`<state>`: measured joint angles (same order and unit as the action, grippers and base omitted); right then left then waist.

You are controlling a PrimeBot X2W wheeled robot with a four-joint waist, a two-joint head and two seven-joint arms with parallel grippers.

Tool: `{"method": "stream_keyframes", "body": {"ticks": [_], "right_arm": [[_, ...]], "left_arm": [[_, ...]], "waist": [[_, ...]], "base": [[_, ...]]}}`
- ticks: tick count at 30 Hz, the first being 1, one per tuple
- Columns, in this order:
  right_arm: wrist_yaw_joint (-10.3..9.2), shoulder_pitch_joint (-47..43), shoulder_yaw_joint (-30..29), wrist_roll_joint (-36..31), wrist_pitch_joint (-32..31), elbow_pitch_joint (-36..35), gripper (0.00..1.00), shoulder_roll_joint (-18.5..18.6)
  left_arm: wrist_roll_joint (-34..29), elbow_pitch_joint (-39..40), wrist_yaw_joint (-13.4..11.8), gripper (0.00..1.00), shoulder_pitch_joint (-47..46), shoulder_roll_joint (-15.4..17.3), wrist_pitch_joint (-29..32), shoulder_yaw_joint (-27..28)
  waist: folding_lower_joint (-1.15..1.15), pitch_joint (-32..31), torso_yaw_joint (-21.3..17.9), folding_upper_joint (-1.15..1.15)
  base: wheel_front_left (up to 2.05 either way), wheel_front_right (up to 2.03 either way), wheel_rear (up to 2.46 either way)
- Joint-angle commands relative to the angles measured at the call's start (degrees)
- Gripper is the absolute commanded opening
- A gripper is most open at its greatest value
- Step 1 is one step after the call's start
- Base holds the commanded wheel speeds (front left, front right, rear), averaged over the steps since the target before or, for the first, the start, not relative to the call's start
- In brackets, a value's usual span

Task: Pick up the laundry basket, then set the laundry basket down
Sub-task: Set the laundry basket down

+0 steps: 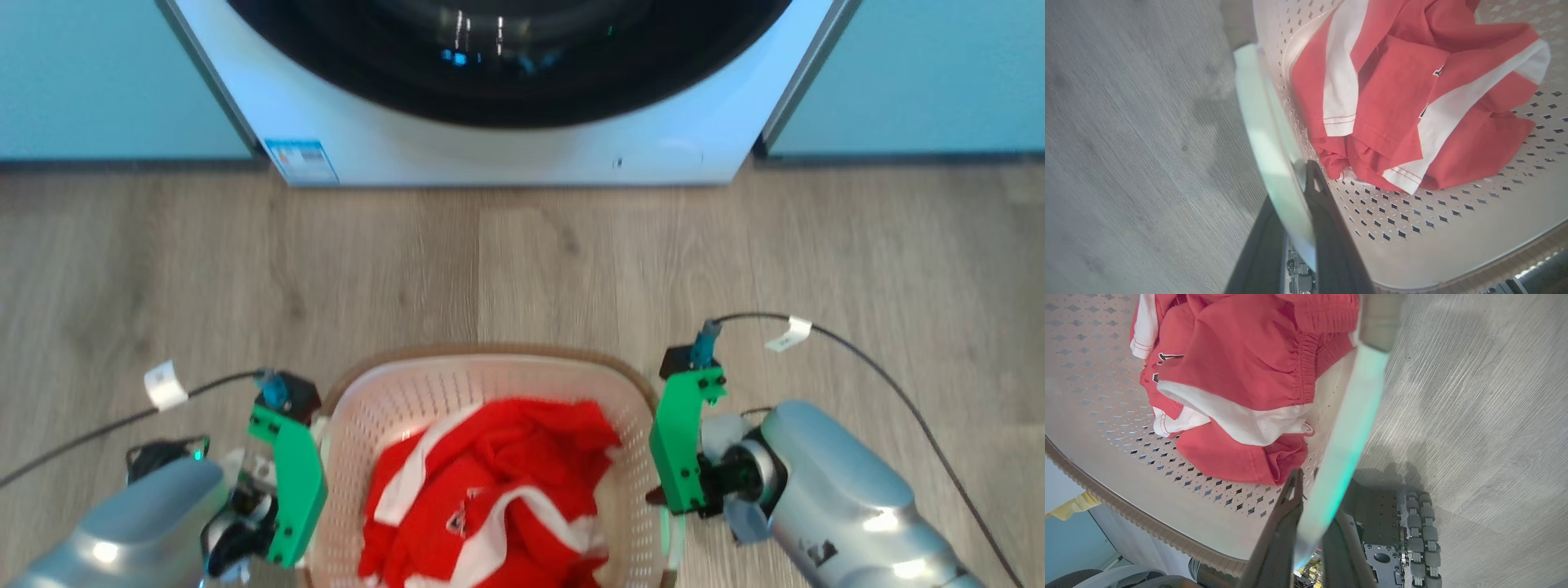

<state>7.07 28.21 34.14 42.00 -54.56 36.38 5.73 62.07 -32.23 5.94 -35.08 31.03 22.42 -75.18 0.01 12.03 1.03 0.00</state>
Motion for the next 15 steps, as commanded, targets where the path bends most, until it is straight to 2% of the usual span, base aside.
{"method": "stream_keyframes", "body": {"ticks": [1, 9, 15], "right_arm": [[0.42, 3.06, 0.72, -0.81, 0.89, -3.26, 0.00, -2.78], [0.42, 4.99, -1.41, -3.98, 4.82, -3.23, 0.00, -2.82], [0.42, 7.17, -2.31, -6.86, 11.25, -2.27, 0.00, -2.84]], "left_arm": [[-1.53, 2.30, 1.55, 0.00, -4.37, -1.74, -1.81, 1.92], [-3.56, -1.56, 1.55, 0.00, -7.87, -5.45, -4.68, 1.89], [-5.53, -6.75, 1.55, 0.00, -11.30, -8.72, -9.00, 1.91]], "waist": [[-0.01, 4.50, 0.07, 0.00], [-0.01, 12.39, -0.04, 0.00], [-0.01, 18.42, 0.11, 0.00]], "base": [[0.00, 0.00, 0.00], [0.00, 0.00, 0.00], [0.00, 0.00, 0.00]]}}
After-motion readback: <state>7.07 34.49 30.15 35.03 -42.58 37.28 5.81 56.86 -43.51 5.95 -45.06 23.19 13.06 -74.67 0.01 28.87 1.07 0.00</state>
